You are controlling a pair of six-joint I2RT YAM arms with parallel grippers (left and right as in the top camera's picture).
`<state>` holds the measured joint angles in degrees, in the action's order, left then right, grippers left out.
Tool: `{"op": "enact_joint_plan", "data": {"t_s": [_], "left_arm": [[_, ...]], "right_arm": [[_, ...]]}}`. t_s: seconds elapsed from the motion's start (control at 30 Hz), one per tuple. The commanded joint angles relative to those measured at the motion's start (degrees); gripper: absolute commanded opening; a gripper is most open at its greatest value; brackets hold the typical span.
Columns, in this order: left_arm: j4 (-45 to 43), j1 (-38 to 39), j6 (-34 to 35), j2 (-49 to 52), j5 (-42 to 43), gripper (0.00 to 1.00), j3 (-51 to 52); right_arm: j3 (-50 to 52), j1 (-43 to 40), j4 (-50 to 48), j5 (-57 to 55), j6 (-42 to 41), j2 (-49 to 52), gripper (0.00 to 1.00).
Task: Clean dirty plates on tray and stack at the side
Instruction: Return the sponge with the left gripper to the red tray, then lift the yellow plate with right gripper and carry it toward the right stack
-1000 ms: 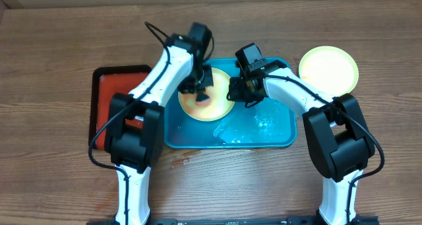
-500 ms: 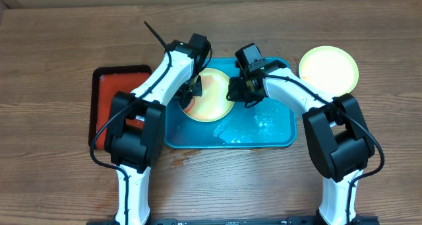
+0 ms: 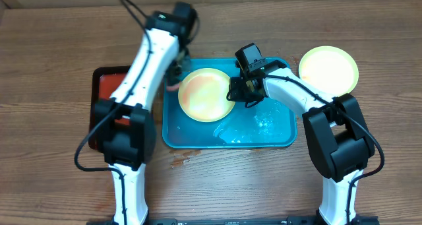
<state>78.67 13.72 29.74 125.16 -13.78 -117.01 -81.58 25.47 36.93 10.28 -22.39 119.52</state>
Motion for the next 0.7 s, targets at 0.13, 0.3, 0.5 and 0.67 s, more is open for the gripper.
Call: {"op": "enact_joint_plan", "data": {"t_s": [0.13, 0.3, 0.5, 0.67], "left_arm": [[4.0, -14.51, 3.91, 0.31, 2.25, 0.04, -0.55], [2.86, -20.04, 3.26, 0.31, 6.16, 0.04, 4.37], [-4.11, -21.31, 1.9, 0.31, 7.72, 0.04, 13.51], [-7.15, -21.31, 1.77, 0.31, 7.72, 0.04, 15.91]], "right_arm": [[0.26, -0.48, -0.31, -1.27, 0.09, 0.11, 0.11], [0.26, -0.48, -0.76, -1.25, 0.09, 0.11, 0.11], [0.26, -0.48, -0.63, -1.25, 0.09, 0.11, 0.11], [0.24, -0.48, -0.63, -1.27, 0.09, 0.11, 0.11]]}}
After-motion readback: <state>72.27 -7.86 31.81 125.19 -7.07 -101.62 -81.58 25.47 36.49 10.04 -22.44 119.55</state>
